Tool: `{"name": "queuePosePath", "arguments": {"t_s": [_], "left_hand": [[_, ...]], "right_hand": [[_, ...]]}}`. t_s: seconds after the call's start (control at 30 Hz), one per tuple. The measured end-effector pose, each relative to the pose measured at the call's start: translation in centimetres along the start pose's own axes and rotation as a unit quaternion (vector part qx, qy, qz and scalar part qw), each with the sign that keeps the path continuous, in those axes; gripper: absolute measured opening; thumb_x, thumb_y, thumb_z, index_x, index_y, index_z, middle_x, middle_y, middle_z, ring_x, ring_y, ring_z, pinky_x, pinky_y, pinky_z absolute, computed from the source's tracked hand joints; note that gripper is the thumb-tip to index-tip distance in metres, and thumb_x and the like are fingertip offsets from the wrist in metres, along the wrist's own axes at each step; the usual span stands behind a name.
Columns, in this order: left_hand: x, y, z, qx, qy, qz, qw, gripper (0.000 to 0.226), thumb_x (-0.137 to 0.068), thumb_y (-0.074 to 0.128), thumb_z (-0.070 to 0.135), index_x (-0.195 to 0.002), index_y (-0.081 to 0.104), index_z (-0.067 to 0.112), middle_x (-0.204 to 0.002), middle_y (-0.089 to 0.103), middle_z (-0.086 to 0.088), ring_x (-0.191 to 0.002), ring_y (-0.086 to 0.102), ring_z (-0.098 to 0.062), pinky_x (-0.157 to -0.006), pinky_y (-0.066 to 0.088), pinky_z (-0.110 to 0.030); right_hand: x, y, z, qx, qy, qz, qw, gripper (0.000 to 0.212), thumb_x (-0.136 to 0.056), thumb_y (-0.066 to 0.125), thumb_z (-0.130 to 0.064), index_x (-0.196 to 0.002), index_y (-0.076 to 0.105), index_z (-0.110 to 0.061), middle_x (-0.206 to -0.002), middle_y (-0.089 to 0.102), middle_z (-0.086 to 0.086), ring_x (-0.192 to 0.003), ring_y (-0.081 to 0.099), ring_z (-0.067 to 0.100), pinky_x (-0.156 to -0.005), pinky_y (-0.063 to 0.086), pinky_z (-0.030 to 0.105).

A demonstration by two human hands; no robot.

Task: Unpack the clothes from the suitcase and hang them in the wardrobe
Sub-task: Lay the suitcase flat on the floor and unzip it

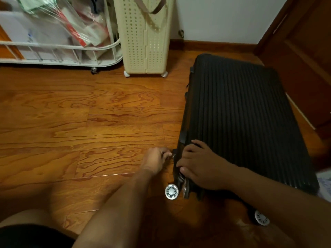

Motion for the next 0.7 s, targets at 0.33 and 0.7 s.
{"name": "queuePosePath", "arguments": {"t_s": [0.33,0.7], "left_hand": [[-5.8,-2.0,1.0,0.073,-0.176,-0.008,0.982,0.021,-0.097,0.059,0.02,-0.077,0.062,0.023,-0.085,0.069,-0.004,-0.081,0.065,-0.021,-0.078,0.053,-0.035],[-4.7,2.7,3.5,0.042,-0.037,-0.175,0.983,0.03,-0.096,0.056,0.002,-0.102,0.057,0.031,-0.096,0.061,0.009,-0.086,0.058,-0.004,-0.072,0.047,-0.011]], "right_hand": [[-0.8,-0.3,6.1,-0.052,0.082,0.06,0.993,0.054,-0.104,0.023,-0.05,-0.155,0.025,-0.035,-0.166,0.011,-0.007,-0.153,-0.008,0.012,-0.121,-0.009,0.034],[2.2,0.6,14.5,-0.053,0.323,0.117,0.938,0.076,-0.09,0.004,-0.075,-0.157,-0.005,-0.04,-0.166,-0.014,-0.003,-0.151,-0.023,0.019,-0.122,-0.011,0.044]]}}
Point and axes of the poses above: each hand's wrist, its own x-axis away from the middle knuckle, its own y-axis out of the palm, z = x × y, the point moved 10 cm from there along -x, towards the middle knuckle
